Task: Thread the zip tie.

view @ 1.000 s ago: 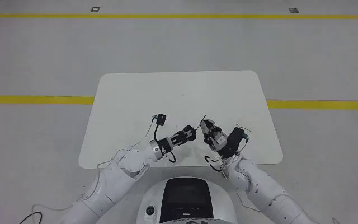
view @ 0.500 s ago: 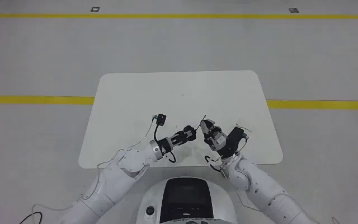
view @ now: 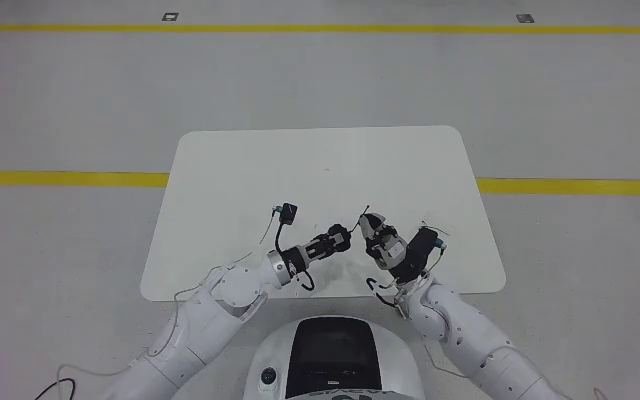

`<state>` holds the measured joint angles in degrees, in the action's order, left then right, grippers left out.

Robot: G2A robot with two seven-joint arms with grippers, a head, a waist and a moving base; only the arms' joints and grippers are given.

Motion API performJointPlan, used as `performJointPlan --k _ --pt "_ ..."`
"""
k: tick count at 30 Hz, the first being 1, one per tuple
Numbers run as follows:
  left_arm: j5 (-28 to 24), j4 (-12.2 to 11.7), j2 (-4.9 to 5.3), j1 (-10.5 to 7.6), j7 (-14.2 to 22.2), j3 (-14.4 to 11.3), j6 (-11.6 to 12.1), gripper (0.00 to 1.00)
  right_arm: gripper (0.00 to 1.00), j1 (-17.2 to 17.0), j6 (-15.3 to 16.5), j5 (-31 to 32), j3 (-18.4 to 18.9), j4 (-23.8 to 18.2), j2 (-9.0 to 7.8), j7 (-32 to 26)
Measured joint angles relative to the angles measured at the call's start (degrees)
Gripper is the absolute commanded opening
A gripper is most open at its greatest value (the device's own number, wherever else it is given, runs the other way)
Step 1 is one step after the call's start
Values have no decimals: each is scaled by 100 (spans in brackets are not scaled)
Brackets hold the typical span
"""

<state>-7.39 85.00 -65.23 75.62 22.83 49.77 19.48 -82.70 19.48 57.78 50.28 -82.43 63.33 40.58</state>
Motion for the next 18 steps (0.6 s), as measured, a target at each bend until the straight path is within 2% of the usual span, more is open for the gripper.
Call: performJointPlan --k 18 --pt "0 0 0 0 0 0 0 0 0 16 0 -2 -33 -11 -23 4"
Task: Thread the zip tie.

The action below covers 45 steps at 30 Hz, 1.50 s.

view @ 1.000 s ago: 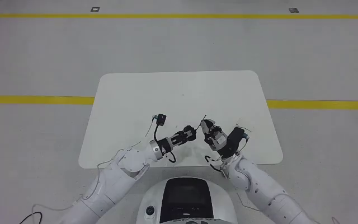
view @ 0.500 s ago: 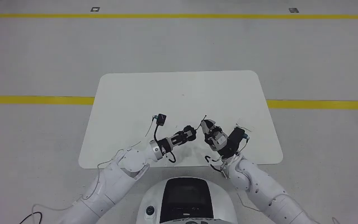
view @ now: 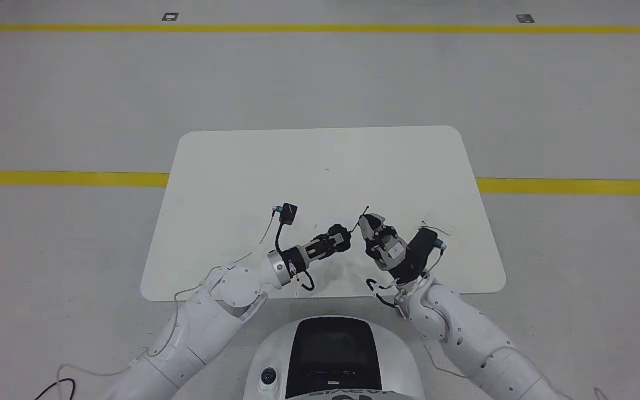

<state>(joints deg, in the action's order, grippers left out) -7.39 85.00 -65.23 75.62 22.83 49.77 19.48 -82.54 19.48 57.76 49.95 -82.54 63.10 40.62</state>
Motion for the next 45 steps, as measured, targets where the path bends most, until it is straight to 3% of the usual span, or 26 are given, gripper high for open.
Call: performJointPlan --k 36,45 --pt "0 0 0 0 0 0 0 0 0 25 0 -12 -18 5 -12 59" --pt "0 0 0 0 0 0 0 0 0 -166 0 -120 12 -480 -229 334"
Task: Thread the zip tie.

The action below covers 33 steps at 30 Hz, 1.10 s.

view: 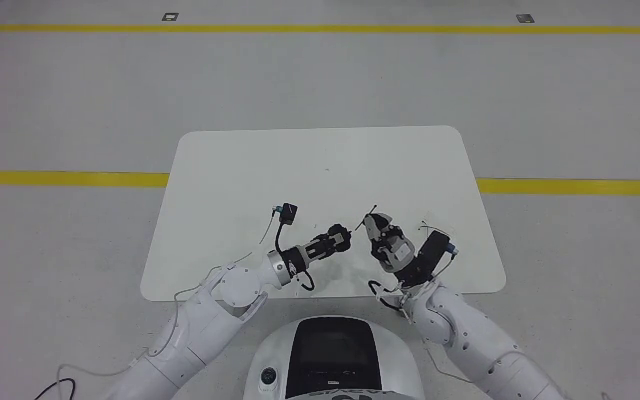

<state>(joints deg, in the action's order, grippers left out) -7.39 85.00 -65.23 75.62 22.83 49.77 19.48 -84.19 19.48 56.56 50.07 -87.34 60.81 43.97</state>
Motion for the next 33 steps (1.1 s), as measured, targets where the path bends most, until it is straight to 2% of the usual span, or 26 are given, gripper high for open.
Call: performJointPlan --k 13,15,18,22,25,30,33 --pt "0 0 0 0 0 0 0 0 0 14 -9 9 31 18 4 -55" --pt "0 0 0 0 0 0 0 0 0 115 -3 196 111 110 -7 -147" --pt "0 0 0 0 0 0 0 0 0 303 0 447 29 222 -60 -152" --pt "0 0 0 0 0 0 0 0 0 598 0 539 -293 390 -200 -92" --pt "0 0 0 0 0 0 0 0 0 900 0 520 -666 600 -341 90" --pt "0 0 0 0 0 0 0 0 0 1492 0 80 -1295 985 -552 507" --pt "0 0 0 0 0 0 0 0 0 1534 0 34 -1334 999 -563 524"
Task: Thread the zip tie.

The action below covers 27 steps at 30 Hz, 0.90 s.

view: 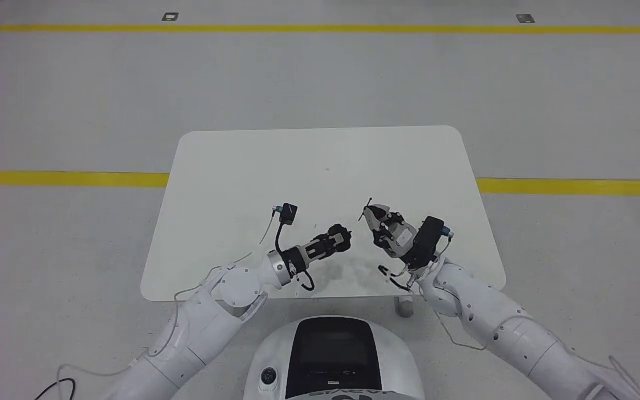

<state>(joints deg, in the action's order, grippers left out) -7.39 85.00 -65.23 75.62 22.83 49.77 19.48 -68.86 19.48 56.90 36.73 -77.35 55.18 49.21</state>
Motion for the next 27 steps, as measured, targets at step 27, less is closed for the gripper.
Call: performJointPlan --k 27 --pt "0 0 0 0 0 0 0 0 0 -93 -110 -80 63 -110 25 -14"
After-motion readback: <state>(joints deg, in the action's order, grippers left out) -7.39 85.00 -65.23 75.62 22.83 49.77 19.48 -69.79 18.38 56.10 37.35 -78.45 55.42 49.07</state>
